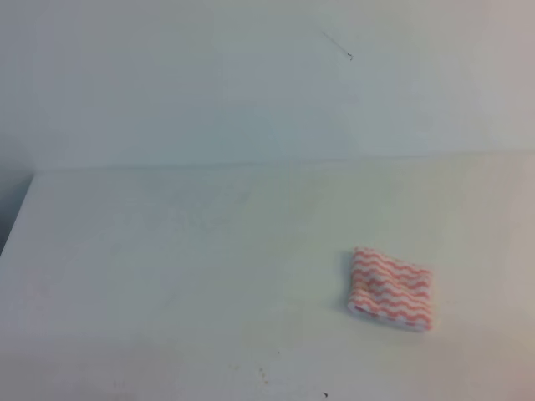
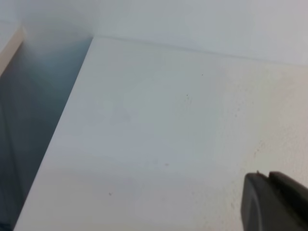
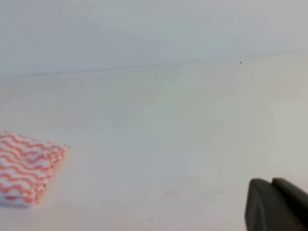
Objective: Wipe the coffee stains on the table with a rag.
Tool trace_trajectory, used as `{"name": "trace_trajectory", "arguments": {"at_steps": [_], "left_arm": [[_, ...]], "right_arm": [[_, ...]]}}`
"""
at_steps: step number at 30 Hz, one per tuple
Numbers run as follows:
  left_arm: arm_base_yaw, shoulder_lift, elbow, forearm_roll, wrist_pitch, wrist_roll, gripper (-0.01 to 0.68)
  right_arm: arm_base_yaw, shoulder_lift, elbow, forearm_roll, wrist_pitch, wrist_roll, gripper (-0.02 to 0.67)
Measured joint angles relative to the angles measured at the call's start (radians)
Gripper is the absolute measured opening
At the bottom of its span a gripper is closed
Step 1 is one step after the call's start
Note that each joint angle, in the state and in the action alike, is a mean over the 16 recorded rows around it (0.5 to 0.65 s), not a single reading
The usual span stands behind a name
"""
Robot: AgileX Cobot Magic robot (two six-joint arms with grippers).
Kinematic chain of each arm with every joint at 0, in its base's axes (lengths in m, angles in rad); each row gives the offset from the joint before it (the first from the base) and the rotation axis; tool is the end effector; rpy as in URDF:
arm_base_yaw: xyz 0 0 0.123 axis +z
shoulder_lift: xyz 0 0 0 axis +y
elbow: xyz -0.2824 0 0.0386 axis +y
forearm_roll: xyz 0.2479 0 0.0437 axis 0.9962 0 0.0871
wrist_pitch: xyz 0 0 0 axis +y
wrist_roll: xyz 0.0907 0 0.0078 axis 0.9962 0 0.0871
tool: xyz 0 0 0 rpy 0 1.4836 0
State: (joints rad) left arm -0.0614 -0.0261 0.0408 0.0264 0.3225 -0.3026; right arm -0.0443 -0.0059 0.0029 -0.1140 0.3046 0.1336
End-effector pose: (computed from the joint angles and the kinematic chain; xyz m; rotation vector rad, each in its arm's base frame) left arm 0.0533 -0.0025 0.1716 -0.2030 1.8155 -0.2318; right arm 0.0539 -0.0055 0.1851 0.0862 1.7813 -0.0445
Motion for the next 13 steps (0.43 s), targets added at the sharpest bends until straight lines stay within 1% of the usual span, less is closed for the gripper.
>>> {"name": "trace_trajectory", "arguments": {"at_steps": [13], "left_arm": [[0.0,0.001,-0.002,0.0,-0.003,0.0,0.0]], "right_arm": [[0.0,0.0,0.0,0.0,0.0,0.0,-0.002]]}}
